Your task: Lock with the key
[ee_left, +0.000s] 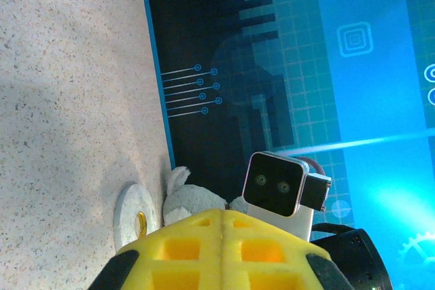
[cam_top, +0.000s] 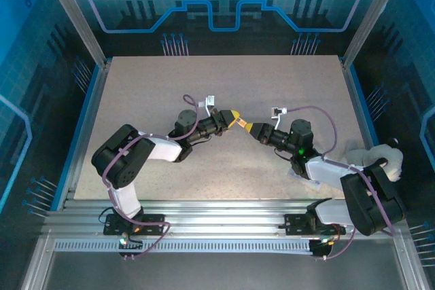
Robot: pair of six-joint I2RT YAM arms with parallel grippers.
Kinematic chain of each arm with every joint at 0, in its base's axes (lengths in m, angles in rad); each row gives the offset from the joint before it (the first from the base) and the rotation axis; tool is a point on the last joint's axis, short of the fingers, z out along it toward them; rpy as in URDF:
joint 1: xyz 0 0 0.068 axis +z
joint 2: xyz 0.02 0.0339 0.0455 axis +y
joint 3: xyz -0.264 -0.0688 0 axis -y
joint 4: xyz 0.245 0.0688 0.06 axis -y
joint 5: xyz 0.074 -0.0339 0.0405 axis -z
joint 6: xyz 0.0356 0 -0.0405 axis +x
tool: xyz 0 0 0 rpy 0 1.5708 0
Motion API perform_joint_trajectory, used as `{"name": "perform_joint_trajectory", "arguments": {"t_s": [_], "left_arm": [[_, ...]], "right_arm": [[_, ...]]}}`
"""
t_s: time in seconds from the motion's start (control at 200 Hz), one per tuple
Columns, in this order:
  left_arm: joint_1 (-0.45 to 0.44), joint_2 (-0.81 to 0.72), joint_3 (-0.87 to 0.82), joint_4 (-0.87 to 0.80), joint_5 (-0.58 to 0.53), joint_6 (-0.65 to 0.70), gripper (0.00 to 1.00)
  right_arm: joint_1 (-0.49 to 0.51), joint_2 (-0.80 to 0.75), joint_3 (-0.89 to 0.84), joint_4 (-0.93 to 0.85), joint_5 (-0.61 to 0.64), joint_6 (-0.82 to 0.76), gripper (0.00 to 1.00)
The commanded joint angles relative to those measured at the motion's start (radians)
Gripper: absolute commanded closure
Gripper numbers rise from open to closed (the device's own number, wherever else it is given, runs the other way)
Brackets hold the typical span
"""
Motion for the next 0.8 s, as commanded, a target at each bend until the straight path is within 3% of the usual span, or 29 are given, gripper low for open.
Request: {"name": "perform_joint_trajectory", "arguments": {"t_s": [0.0, 0.435, 0.796], "left_arm": [[-0.006, 0.01, 0.01, 0.057, -0.009, -0.024, 1.0], [-0.006, 0.012, 0.013, 0.065, -0.008, -0.029, 1.0], [-0.005, 0.036, 0.008, 0.157, -0.02, -0.051, 1.0]], "right_arm": [[-0.015, 0.009, 0.026, 0.05, -0.025, 0.003, 0.89], [-0.018, 0.02, 0.027, 0.07, -0.036, 0.01, 1.0], [-0.019, 0.046, 0.019, 0.149, -0.065, 0.042, 1.0]]}}
